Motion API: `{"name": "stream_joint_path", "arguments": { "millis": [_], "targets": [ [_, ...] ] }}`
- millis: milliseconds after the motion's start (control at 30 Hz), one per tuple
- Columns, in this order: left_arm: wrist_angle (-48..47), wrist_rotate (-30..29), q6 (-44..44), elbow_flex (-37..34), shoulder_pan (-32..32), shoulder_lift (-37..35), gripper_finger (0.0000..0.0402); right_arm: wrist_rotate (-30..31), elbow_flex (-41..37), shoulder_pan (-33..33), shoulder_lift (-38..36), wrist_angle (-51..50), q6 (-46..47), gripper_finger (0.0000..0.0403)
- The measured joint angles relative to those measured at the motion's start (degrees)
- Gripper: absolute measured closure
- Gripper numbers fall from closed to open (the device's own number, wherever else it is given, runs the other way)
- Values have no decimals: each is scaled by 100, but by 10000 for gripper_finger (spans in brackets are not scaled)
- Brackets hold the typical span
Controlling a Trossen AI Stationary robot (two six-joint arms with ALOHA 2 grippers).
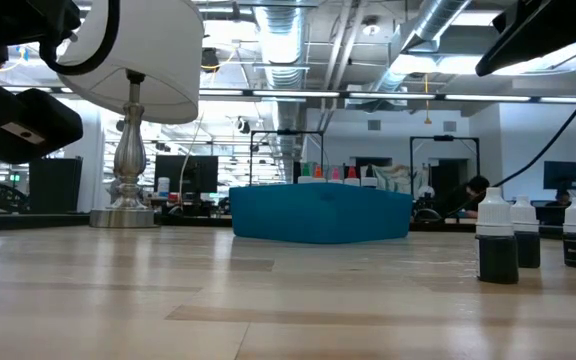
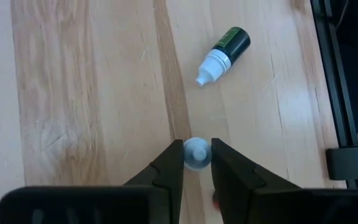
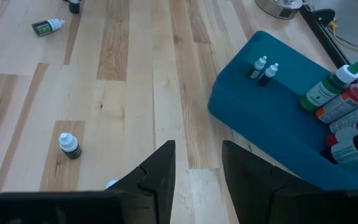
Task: Pick & Place food coloring
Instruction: Put the small blue food coloring bottle into the blue container
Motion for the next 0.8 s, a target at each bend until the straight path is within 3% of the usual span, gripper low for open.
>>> {"name": "stream_joint_path", "arguments": {
  "millis": [400, 800],
  "targets": [
    [46, 2, 169, 0, 544, 1, 345, -4, 0, 0, 0, -2, 0, 282],
    [30, -81, 1715, 652, 1747, 7, 346, -15, 0, 0, 0, -48, 0, 282]
  ]
}}
